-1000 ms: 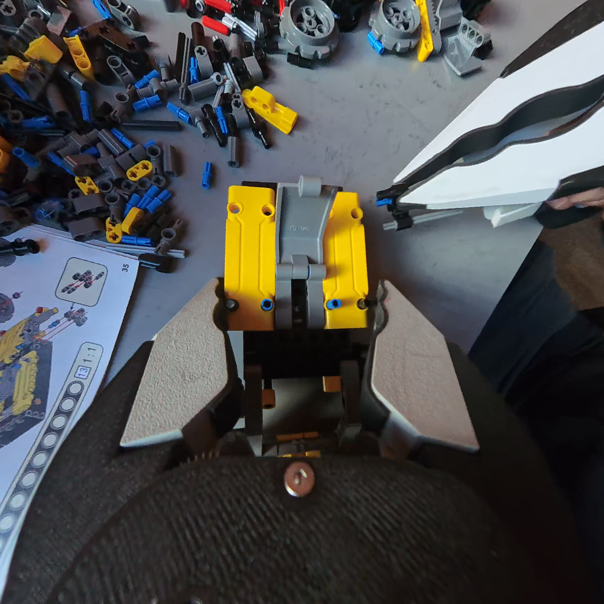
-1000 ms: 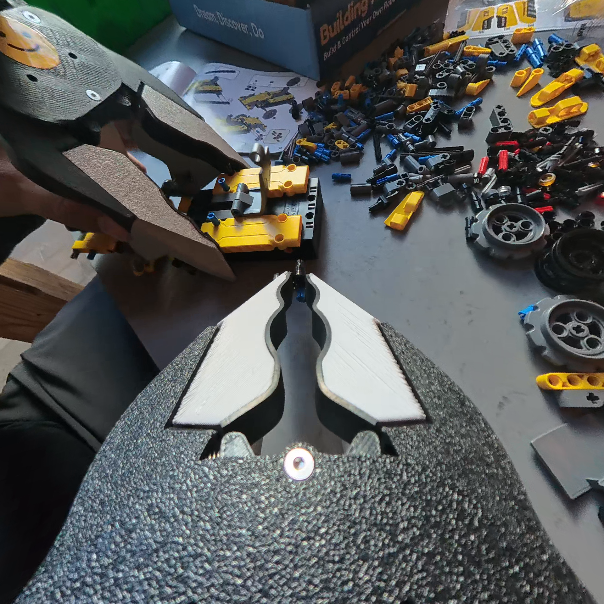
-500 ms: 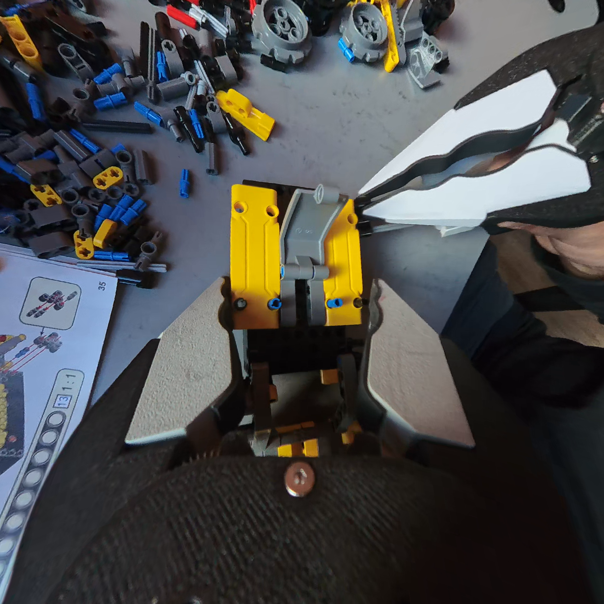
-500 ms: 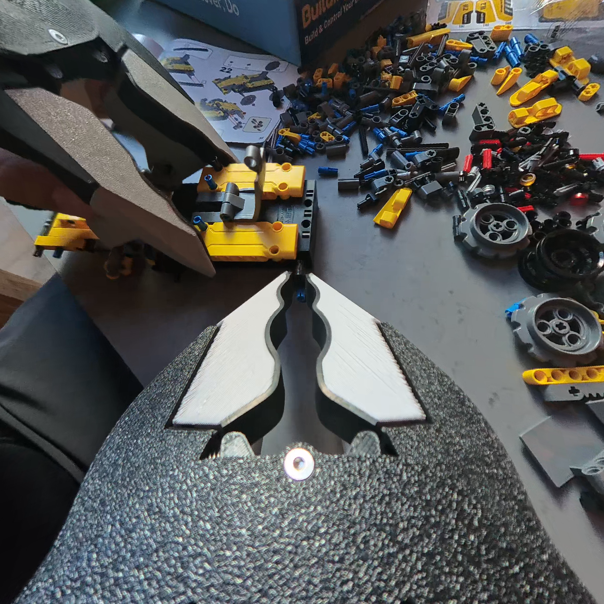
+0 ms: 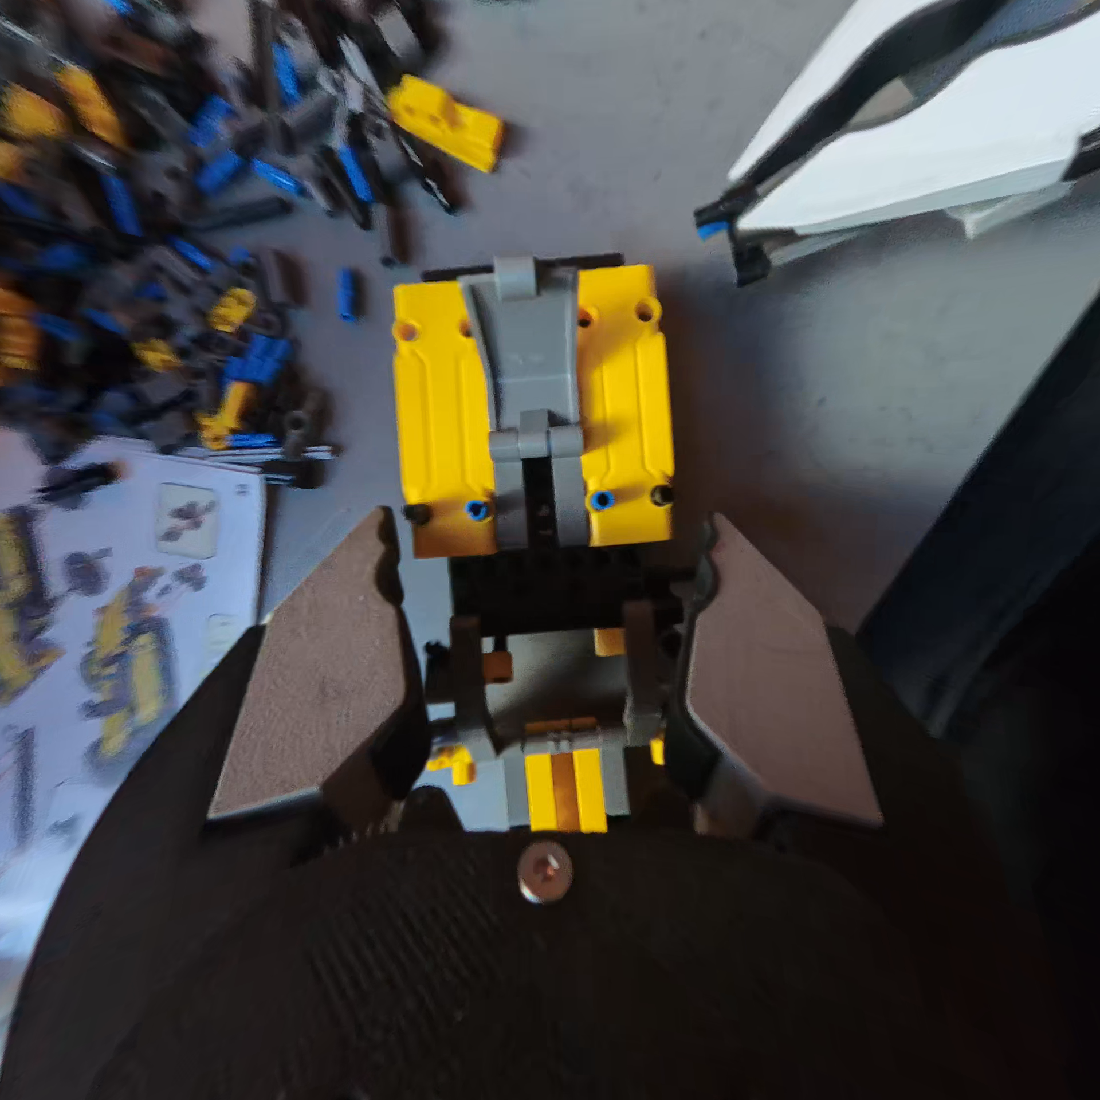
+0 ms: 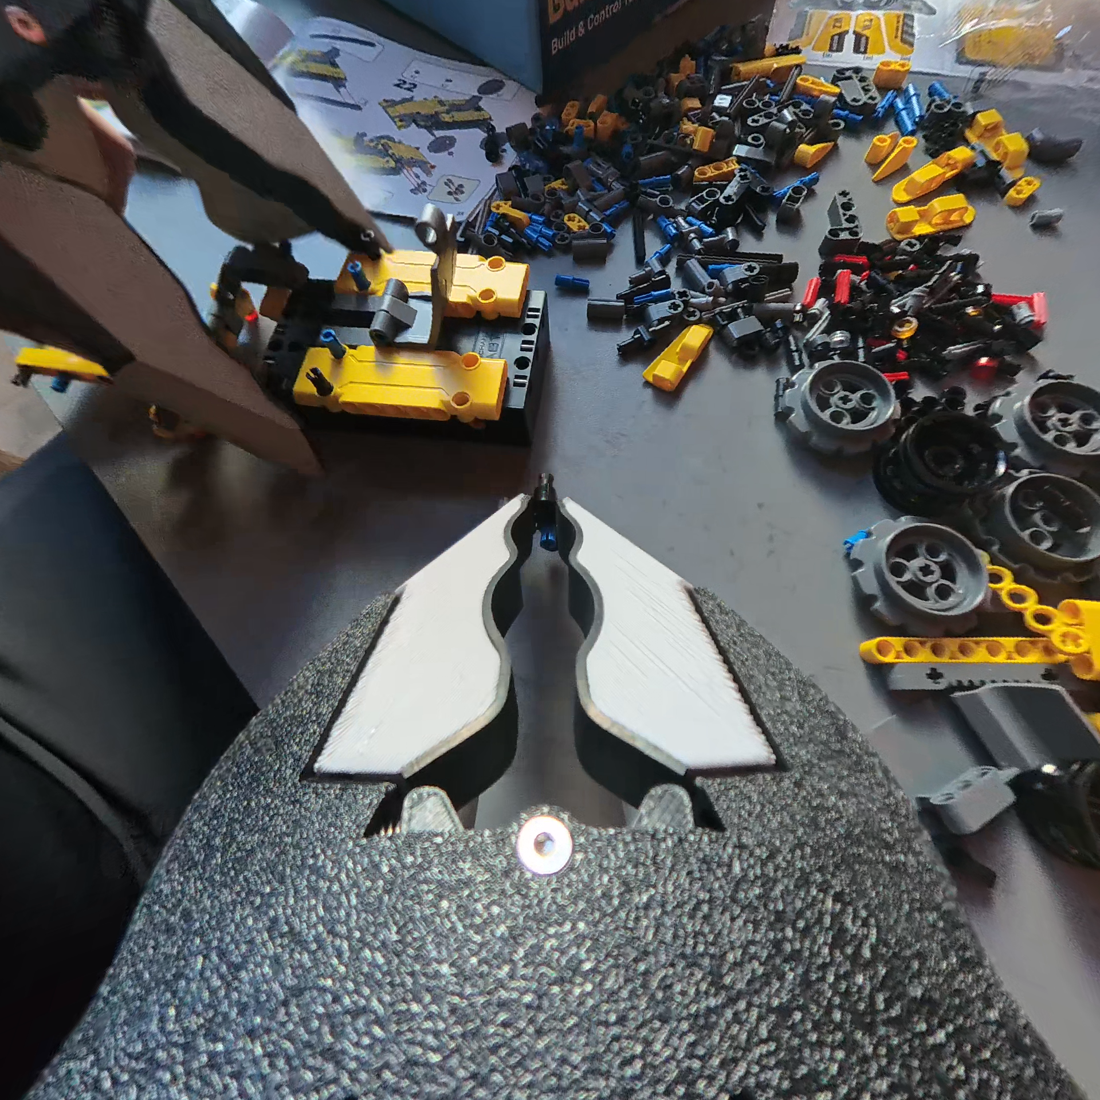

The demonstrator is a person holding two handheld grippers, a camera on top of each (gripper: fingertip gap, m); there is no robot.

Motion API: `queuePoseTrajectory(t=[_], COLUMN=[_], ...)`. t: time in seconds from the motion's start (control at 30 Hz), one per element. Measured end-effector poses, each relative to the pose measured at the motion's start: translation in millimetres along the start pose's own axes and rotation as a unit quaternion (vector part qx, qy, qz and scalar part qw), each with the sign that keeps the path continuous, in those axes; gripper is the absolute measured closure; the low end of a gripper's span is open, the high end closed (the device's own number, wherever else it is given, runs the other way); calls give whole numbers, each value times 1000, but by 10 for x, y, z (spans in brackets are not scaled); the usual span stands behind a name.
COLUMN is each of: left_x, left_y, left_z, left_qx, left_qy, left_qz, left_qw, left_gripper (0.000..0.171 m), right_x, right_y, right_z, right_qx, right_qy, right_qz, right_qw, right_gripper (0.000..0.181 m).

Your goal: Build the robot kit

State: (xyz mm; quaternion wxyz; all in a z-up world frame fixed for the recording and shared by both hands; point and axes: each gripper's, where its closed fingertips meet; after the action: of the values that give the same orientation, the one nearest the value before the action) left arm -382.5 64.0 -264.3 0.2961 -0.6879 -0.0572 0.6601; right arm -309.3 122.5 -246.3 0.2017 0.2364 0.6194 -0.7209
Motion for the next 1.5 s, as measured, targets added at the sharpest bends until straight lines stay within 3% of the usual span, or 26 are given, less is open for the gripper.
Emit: queuePoseTrajectory(t=[0.1, 0.27, 0.4, 0.5, 0.67, 0.83, 1.2, 1.23, 1.33, 1.4, 1.5], left_x=[24, 11, -76, -172, -331, -374, -385, -371, -269, -280, -220], left_y=[-38, -85, -162, -195, -202, -171, -131, -122, -66, -102, -47], left_z=[-31, 29, 50, 46, -27, -5, 31, 36, 75, 97, 183], left_qx=[-7, -24, -99, -159, -274, -317, -310, -310, -303, -314, -297], left_qy=[47, 90, 192, 290, 443, 463, 468, 465, 434, 434, 385], left_qz=[10, 26, 8, -13, -46, -80, -90, -88, -79, -89, -95], left_qw=[999, 995, 976, 944, 852, 824, 823, 825, 845, 840, 869], left_gripper=[88, 90, 91, 91, 91, 91, 94, 97, 138, 132, 136], right_x=[-31, -49, -77, -68, -59, -56, -64, -65, -74, -93, -151], right_y=[8, 16, 50, 90, 104, 104, 110, 112, 127, 135, 126], right_z=[-6, -9, -100, -106, -86, -86, -107, -108, -114, -126, -125], right_qx=[-2, -12, -67, -96, -97, -96, -91, -87, -71, -61, -71], right_qy=[-7, -20, 13, 22, 10, 3, -5, -7, -18, -22, -20], right_qz=[-4, -3, 10, 23, 27, 26, 26, 27, 28, 27, 14], right_qw=[1000, 1000, 998, 995, 995, 995, 996, 996, 997, 998, 997], right_gripper=[175, 175, 174, 174, 174, 174, 167, 166, 163, 162, 161])
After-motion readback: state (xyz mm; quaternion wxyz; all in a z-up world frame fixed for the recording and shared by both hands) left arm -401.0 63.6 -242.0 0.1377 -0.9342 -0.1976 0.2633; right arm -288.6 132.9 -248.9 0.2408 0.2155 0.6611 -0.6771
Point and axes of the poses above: each gripper's, where its closed fingertips meet, x out along the fingers, y out of its underside, z = x × y across the jaws, and after that the axes turned 4 degrees about -y, right-handed
